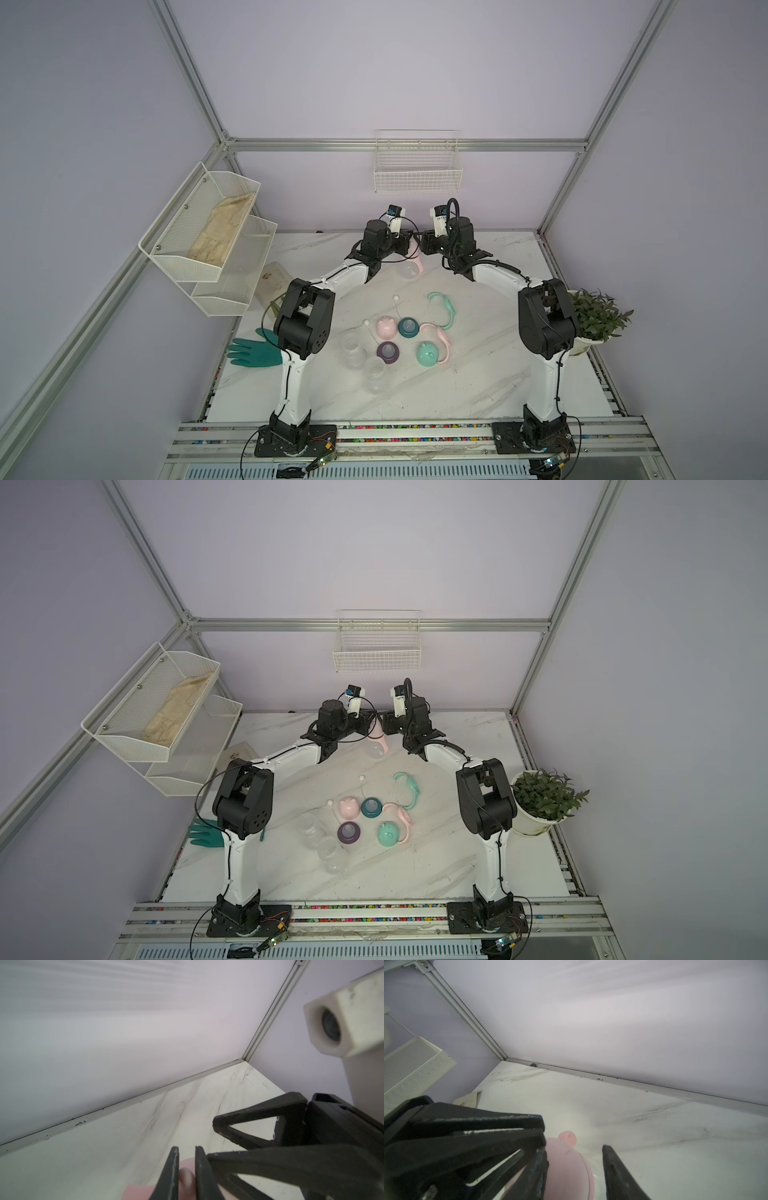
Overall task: Assemble the baby bottles
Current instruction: Close the lid on the baby bottle.
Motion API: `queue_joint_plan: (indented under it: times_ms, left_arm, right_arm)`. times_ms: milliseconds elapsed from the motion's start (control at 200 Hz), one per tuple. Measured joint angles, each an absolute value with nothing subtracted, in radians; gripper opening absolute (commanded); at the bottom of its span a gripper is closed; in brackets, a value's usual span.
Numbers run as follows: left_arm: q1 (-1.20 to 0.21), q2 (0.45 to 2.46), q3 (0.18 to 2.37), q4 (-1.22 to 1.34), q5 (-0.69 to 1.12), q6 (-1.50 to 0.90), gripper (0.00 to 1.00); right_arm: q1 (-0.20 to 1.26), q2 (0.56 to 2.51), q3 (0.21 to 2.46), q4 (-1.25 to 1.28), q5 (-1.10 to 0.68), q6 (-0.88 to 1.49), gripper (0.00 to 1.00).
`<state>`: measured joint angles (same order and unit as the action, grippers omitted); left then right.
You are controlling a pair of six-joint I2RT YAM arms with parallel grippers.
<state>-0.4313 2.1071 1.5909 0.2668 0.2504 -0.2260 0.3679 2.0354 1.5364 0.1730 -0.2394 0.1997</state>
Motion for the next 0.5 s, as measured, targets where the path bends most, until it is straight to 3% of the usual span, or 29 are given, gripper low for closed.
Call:
queue_joint_plan:
  times_ms: [500]
  left_arm:
    - [-0.441, 2.105, 1.507, 0.427, 0.220, -0.252, 0.05]
  right_arm:
    - [0.385, 2.029, 1.519, 0.180, -0.146, 0.197, 0.48]
